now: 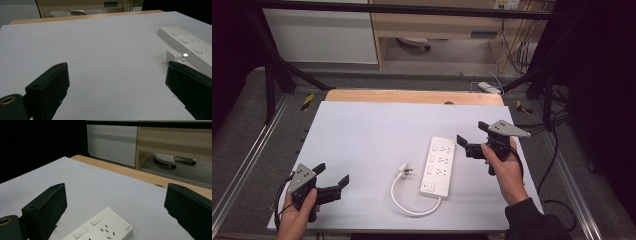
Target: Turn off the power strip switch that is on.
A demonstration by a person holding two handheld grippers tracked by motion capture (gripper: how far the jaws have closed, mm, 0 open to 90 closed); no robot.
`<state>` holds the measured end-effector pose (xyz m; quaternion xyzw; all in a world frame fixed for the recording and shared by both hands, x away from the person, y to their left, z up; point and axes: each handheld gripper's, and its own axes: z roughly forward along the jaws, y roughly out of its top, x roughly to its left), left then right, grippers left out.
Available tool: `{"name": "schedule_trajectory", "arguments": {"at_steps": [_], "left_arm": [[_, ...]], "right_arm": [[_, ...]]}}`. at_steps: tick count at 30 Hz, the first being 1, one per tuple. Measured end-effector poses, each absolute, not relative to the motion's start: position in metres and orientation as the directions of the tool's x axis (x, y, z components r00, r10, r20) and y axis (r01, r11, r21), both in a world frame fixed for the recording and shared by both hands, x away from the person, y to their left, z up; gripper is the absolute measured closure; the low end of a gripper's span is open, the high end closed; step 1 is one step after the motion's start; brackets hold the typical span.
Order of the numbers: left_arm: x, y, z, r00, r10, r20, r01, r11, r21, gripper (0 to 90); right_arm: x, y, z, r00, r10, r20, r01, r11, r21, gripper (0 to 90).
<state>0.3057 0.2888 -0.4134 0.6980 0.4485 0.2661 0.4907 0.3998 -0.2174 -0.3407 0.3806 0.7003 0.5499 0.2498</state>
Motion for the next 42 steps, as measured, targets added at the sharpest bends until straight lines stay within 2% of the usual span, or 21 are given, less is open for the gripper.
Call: {"name": "schedule_trajectory", "arguments": {"at_steps": [14, 26, 35, 42], "left_arm": [[0.305, 0.288, -0.414, 0.458, 0.886, -0.066, 0.367, -0.121, 0.922, 5.1], [0.305, 0.286, -0.414, 0.462, 0.885, -0.063, 0.371, -0.128, 0.920, 5.1], [0.305, 0.286, -0.414, 0.463, 0.884, -0.063, 0.369, -0.128, 0.920, 5.2], [0.305, 0.285, -0.414, 0.468, 0.882, -0.061, 0.366, -0.131, 0.921, 5.2]], "right_arm": [[0.376, -0.265, -0.349, -0.521, 0.851, 0.068, 0.247, 0.074, 0.966, 2.7], [0.355, -0.293, -0.384, -0.471, 0.878, 0.090, 0.283, 0.053, 0.958, 2.4], [0.348, -0.300, -0.410, -0.454, 0.887, 0.084, 0.320, 0.074, 0.944, 2.5], [0.346, -0.290, -0.429, -0.491, 0.867, 0.086, 0.367, 0.116, 0.923, 2.4]]}}
